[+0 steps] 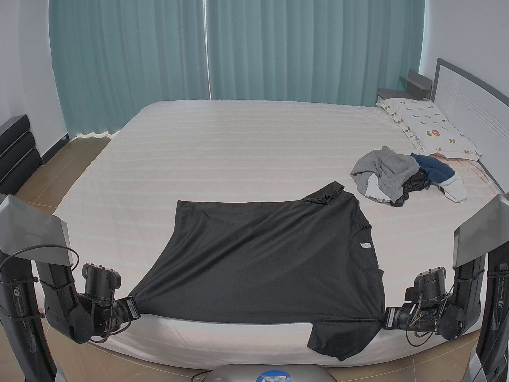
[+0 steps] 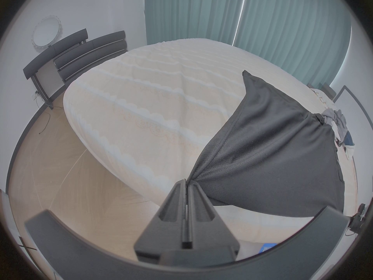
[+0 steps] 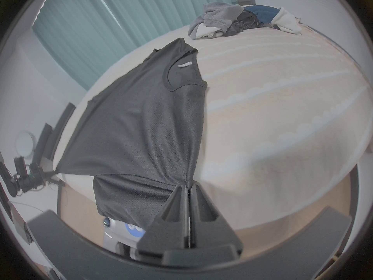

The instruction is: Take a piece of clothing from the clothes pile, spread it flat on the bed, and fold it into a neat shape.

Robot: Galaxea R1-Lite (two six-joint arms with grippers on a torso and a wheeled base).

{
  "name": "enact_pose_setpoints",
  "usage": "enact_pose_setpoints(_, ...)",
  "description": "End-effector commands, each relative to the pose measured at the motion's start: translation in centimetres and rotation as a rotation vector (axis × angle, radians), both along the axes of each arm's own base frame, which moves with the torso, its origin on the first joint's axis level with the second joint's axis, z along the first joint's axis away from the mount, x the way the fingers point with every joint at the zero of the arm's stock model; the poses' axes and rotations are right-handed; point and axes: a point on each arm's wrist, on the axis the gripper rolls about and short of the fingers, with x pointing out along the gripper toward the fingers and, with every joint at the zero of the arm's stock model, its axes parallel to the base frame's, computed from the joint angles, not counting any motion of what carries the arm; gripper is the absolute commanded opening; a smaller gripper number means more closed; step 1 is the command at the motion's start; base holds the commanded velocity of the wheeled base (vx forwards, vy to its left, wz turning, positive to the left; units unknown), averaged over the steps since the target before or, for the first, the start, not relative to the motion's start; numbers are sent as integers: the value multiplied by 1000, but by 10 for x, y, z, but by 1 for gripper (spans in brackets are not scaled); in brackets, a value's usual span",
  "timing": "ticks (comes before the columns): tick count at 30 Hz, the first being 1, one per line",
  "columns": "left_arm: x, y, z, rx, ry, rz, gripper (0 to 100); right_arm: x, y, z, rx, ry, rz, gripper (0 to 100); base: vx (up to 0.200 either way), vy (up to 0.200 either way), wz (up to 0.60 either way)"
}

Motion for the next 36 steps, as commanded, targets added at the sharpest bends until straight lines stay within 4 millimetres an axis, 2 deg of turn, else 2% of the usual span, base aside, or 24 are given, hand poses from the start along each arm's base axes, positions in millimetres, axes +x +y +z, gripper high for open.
enact_pose_setpoints(1, -12, -7, -1, 14, 39, -48, 0, -2, -22, 20, -49, -40, -31, 0, 0, 0, 0)
enact_pose_setpoints(7, -20, -14, -3, 23, 70, -93, 0, -7, -36, 16, -127, 3, -5, 0, 0, 0, 0)
enact_pose_setpoints(19, -22, -21, -11, 22, 101, -119, 0, -3, -33, 6, -130, 22, 13, 0, 0, 0, 0)
enact_pose_setpoints(20, -22, -22, -13, 22, 105, -125, 100, -3, -33, 5, -133, 28, 15, 100, 0, 0, 0)
enact_pose_setpoints(27, -19, -27, -13, 2, 85, -120, 100, 4, -33, 9, -122, -46, 2, 100, 0, 0, 0)
enact_pose_setpoints(31, -8, -25, 11, -43, -41, -92, 100, 17, -34, 30, -46, -218, -95, 100, 0, 0, 0)
enact_pose_setpoints(32, -8, -25, 11, -43, -41, -92, 100, 17, -34, 30, -46, -218, -95, 100, 0, 0, 0)
enact_pose_setpoints(34, -4, -21, 29, -86, -121, -96, 100, 24, -31, 41, 8, -283, -131, 100, 0, 0, 0)
enact_pose_setpoints(36, -1, -18, 39, -112, -164, -94, 100, 30, -29, 47, 57, -309, -159, 100, 0, 0, 0)
